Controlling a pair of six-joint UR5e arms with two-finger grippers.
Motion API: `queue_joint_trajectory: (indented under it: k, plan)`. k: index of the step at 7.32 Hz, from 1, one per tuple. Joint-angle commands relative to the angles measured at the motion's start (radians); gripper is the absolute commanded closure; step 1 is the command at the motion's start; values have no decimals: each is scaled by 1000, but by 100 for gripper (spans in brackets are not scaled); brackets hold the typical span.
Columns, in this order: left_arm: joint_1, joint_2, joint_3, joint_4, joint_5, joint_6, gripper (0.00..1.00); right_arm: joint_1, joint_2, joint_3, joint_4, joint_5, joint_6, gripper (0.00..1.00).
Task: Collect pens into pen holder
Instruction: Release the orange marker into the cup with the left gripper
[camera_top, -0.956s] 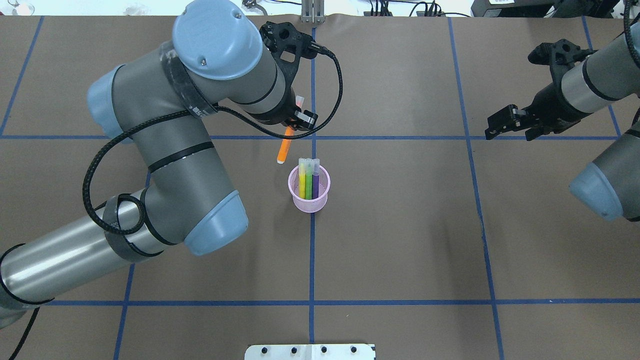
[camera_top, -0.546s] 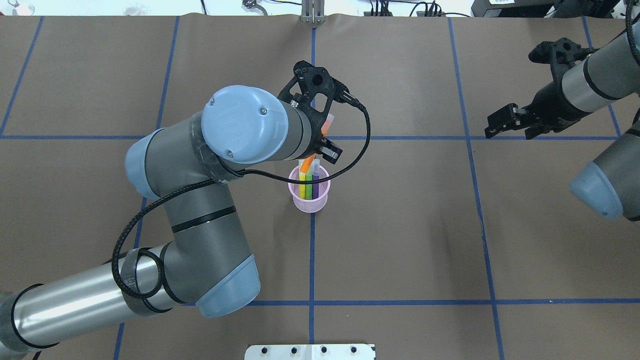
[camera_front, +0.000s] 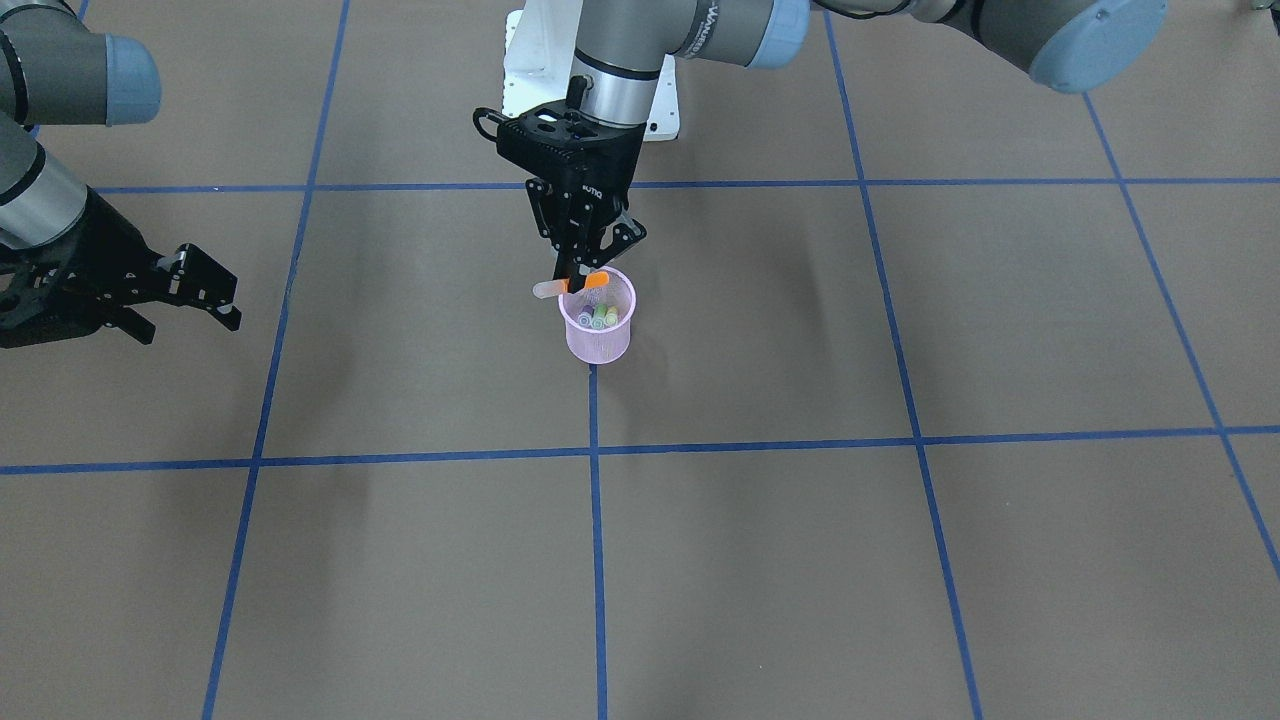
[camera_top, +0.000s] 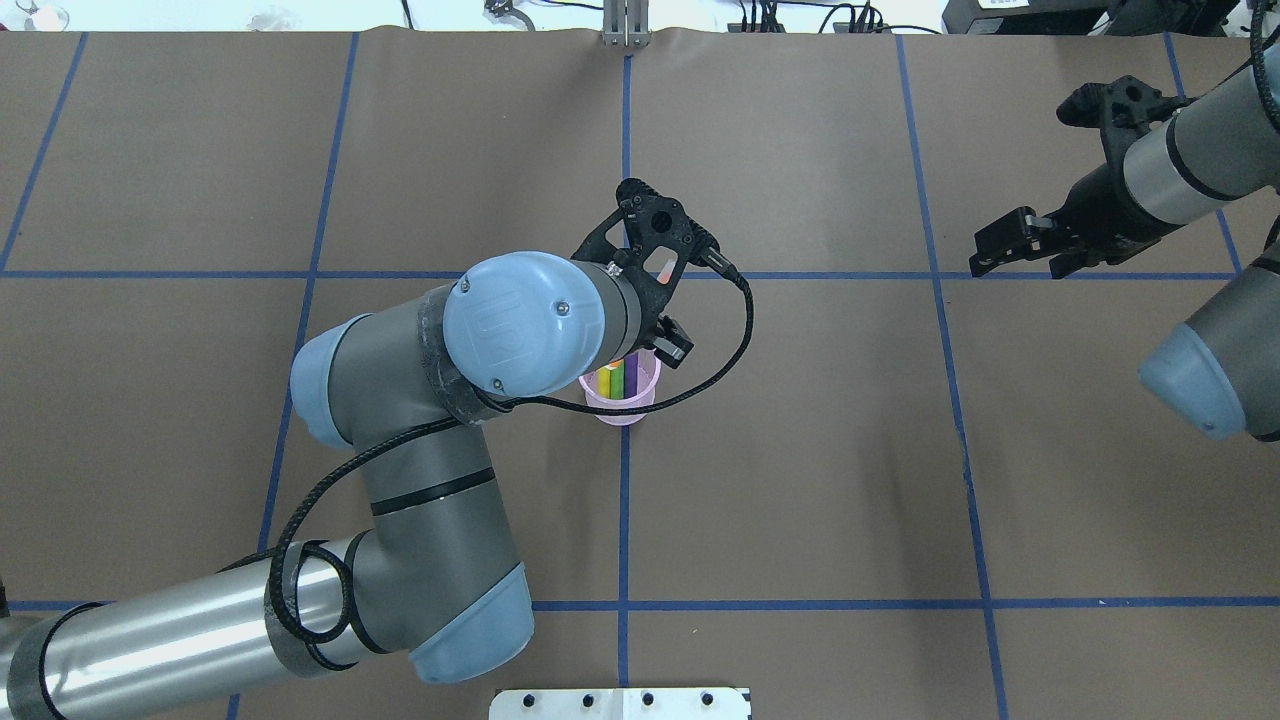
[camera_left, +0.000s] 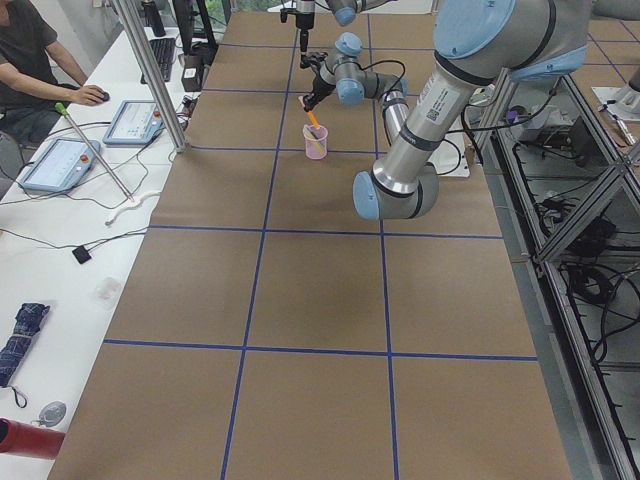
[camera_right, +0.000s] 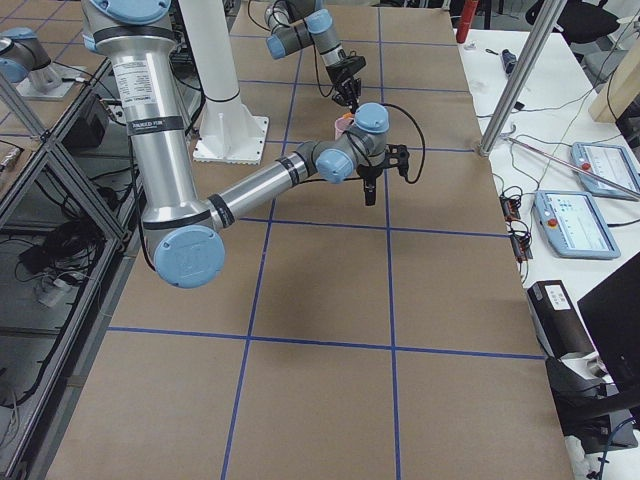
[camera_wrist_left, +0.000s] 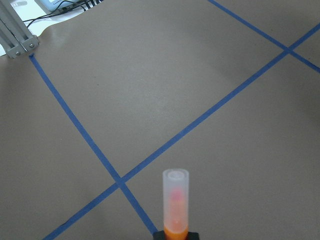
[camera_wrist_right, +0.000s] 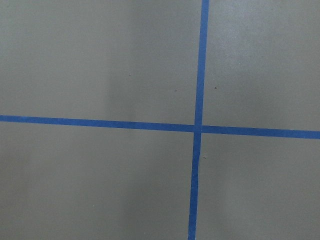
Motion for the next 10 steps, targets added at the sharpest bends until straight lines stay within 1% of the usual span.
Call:
queue_joint_trajectory:
  k: [1, 2, 3, 4, 5, 6, 7, 8, 9, 10]
  plan:
    - [6, 32, 6, -64, 4, 2, 100, 0, -1, 0, 0, 0, -1, 0]
    - [6, 36, 6, -72, 4, 3, 58, -1, -1, 0, 0, 0, -1, 0]
    - [6, 38, 7, -78, 4, -1, 13, 0, -1, 0, 0, 0, -1, 0]
    - [0, 42, -5, -76, 4, -9, 2, 0, -1, 0, 0, 0, -2, 0]
    - [-14, 68, -58, -69, 1, -11, 1, 3, -5, 0, 0, 2, -5, 0]
    - [-48, 119, -100, -63, -7, -15, 2, 18, -12, -2, 0, 2, -7, 0]
    - [-95, 216, -150, -37, -49, -33, 2, 49, -27, -8, -2, 5, -33, 0]
    - [-196, 337, -196, -18, -185, -34, 2, 101, -47, -29, -3, 9, -122, 0]
    - [-343, 477, -235, 12, -390, -25, 2, 157, -88, -48, -5, 9, -231, 0]
    - [-491, 586, -228, 22, -571, 0, 1, 237, -135, -83, -5, 12, -349, 0]
